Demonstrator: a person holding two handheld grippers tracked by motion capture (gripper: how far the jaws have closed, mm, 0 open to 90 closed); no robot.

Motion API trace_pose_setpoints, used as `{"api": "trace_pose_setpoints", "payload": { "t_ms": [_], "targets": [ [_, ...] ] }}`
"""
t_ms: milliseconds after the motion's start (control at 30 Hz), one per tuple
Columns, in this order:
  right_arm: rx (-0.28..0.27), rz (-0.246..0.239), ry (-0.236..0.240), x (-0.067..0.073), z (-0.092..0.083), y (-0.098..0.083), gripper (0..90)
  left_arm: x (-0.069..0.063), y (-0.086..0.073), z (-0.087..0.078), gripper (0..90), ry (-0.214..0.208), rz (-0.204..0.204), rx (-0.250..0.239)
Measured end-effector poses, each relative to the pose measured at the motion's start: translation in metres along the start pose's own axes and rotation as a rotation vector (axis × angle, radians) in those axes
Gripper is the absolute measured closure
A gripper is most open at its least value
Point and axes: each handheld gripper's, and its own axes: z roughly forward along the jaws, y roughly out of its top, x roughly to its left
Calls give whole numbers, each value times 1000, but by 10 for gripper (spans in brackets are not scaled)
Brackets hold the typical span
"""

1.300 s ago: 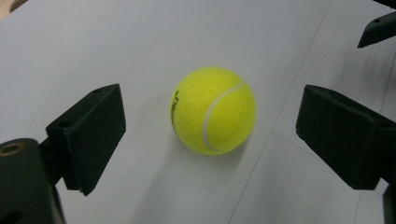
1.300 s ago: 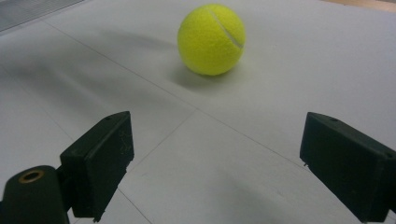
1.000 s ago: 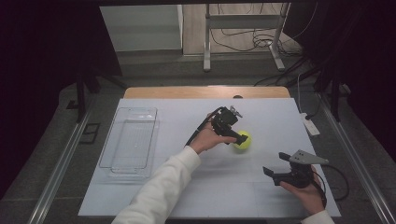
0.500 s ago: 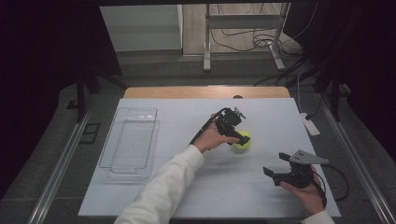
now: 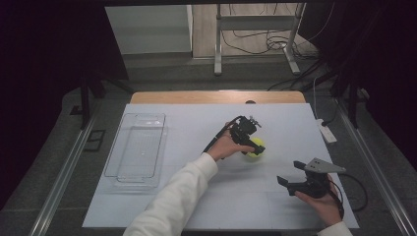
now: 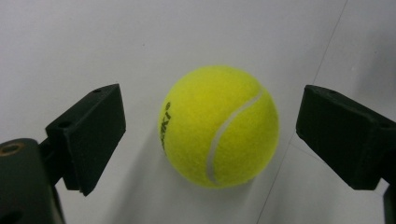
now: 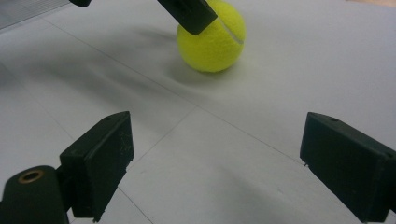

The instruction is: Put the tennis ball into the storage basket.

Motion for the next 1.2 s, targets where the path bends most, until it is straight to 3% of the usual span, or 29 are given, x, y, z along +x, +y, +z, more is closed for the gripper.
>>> {"api": "trace_pose_setpoints", "payload": {
  "t_ms": [500, 700, 800, 1200],
  "targets": [
    [-1, 2, 1, 0, -1, 0, 102, -3, 0, 16, 119, -15, 12, 50],
    [-2, 1, 0, 0, -1, 0, 102, -2, -3, 22, 213, -4, 6, 81],
    [-2, 1, -1, 0, -1, 0, 102, -1, -3, 22, 256, -13, 5, 82],
    [0, 0, -4, 0, -1, 0, 102, -2, -3, 19, 269, -2, 11, 85]
  ]
}}
